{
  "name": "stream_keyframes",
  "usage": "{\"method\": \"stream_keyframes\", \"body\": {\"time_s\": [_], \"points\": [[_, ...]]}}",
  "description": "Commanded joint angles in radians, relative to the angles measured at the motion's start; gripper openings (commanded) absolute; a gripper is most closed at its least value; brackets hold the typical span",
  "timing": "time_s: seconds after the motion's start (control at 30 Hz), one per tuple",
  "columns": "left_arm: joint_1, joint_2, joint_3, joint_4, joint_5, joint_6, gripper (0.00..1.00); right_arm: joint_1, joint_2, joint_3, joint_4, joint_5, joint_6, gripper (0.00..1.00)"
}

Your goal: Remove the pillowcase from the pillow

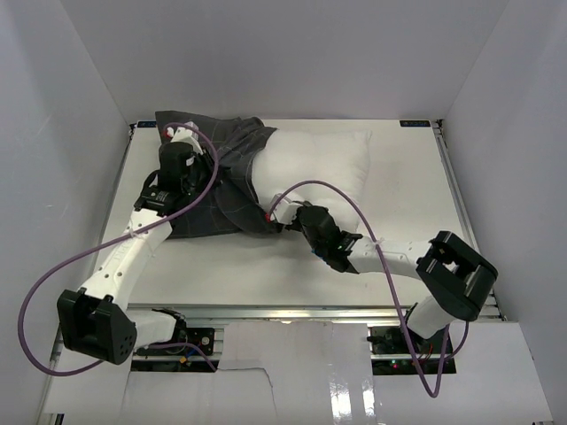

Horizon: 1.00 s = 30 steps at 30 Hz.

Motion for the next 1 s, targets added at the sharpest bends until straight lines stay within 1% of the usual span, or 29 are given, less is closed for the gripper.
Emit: {"method": "stream_keyframes", "body": {"time_s": [0.0,0.03,0.07,0.1,0.13,0.17,0.2,0.27,0.37,0.43,0.47,0.6,0.77,0.83,0.87,0.93,0.97], "points": [[0.001,-0.068,0.025,-0.052,0.033,0.024,0.35,-0.004,-0.063,-0.006,0.113,0.032,0.045,0.08],[0.0,-0.074,0.029,-0.065,0.039,0.034,0.46,-0.007,-0.081,-0.006,0.111,0.036,0.072,0.08],[0.001,-0.092,0.028,-0.086,0.081,0.05,0.63,-0.012,-0.121,-0.002,0.102,0.027,0.089,0.08],[0.0,-0.106,0.017,-0.099,0.085,0.056,0.68,-0.018,-0.143,0.009,0.075,0.009,0.109,0.08],[0.001,-0.12,0.008,-0.109,0.083,0.065,0.71,-0.025,-0.184,0.024,0.035,-0.016,0.164,0.08],[0.0,-0.157,-0.001,-0.125,0.068,0.071,0.75,-0.048,-0.201,0.046,-0.07,-0.081,0.201,0.08],[0.0,-0.175,-0.012,-0.132,0.062,0.079,0.76,-0.064,-0.215,0.089,-0.12,-0.117,0.235,0.08],[0.001,-0.221,-0.033,-0.149,0.048,0.097,0.77,-0.108,-0.243,0.121,-0.212,-0.2,0.31,0.08],[0.0,-0.241,-0.058,-0.162,0.069,0.11,0.77,-0.157,-0.258,0.153,-0.267,-0.258,0.381,0.08],[0.0,-0.218,-0.063,-0.16,0.086,0.11,0.74,-0.171,-0.278,0.14,-0.268,-0.309,0.393,0.08],[0.0,-0.203,-0.061,-0.16,0.085,0.102,0.74,-0.173,-0.286,0.13,-0.258,-0.339,0.395,0.08],[0.001,-0.103,-0.041,-0.134,0.08,0.091,0.72,-0.173,-0.309,0.114,-0.251,-0.363,0.401,0.08],[-0.005,0.05,0.008,-0.1,0.06,0.114,0.71,-0.174,-0.332,0.118,-0.277,-0.404,0.399,0.08],[-0.014,0.085,0.032,-0.091,0.048,0.131,0.71,-0.174,-0.341,0.117,-0.283,-0.409,0.399,0.08],[-0.017,0.116,0.039,-0.091,-0.014,0.134,0.71,-0.176,-0.344,0.112,-0.283,-0.412,0.399,0.08],[-0.02,0.141,0.048,-0.086,-0.047,0.136,0.71,-0.176,-0.349,0.112,-0.284,-0.418,0.399,0.08],[-0.02,0.157,0.046,-0.071,-0.056,0.137,0.67,-0.177,-0.352,0.112,-0.284,-0.422,0.399,0.08]]}}
